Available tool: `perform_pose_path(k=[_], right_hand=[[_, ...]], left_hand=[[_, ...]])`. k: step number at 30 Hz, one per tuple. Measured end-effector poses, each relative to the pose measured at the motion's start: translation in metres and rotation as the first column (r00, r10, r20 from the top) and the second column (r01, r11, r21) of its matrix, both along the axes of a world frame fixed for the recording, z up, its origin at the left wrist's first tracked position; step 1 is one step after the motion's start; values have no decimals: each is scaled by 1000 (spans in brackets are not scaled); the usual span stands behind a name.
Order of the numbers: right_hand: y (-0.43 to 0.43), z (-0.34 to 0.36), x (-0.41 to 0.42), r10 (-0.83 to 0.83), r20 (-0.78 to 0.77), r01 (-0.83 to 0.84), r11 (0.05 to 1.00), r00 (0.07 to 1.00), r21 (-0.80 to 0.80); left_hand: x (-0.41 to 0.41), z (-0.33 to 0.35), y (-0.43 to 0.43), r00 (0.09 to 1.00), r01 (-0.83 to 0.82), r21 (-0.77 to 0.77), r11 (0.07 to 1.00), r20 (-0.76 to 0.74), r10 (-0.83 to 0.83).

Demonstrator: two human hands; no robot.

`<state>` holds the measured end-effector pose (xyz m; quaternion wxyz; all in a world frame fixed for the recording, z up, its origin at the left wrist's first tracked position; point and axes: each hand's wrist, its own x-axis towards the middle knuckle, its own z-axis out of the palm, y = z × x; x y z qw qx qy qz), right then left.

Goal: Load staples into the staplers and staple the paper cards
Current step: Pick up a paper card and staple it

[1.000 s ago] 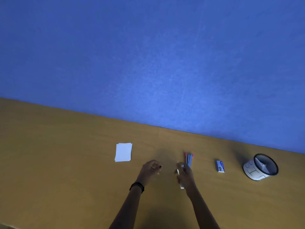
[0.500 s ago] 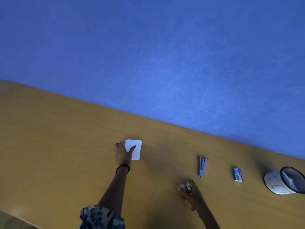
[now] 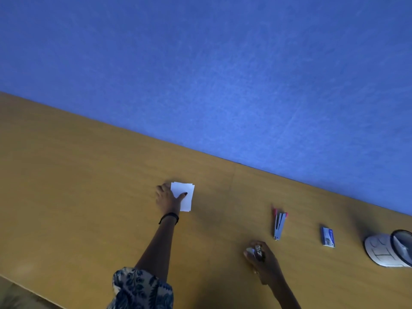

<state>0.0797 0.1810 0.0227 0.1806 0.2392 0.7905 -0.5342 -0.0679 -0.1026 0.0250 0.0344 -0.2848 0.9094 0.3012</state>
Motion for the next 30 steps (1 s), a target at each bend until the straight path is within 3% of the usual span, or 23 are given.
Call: perform_pose_path(k=[5,9,16,22,27,30], right_hand=[[1,-2,0,10,0,-10,1000,1000,16],[1,0,0,21,0,-21,1000,1000,21],[2,6,-1,19,39,-19,1000,999,0],[2,8,1,-5,9,5,999,1000,-49],[0,20,-10,-69,-28,68,997,997,-37],[-2,37,-24,-96,-36,94,994,995,-56]], left_hand=[[2,2,3,1000,-11,14,1000,-20,11],[6,2,5,993,7,31,1000,-120,-3],[5,21,3,945,6,223,975,-321,67],[0,42,6,913,57,409,911,-390,118],[3,64,32,917,225,455,862,-398,-29],[13,77,54,907,365,503,783,-381,-177]])
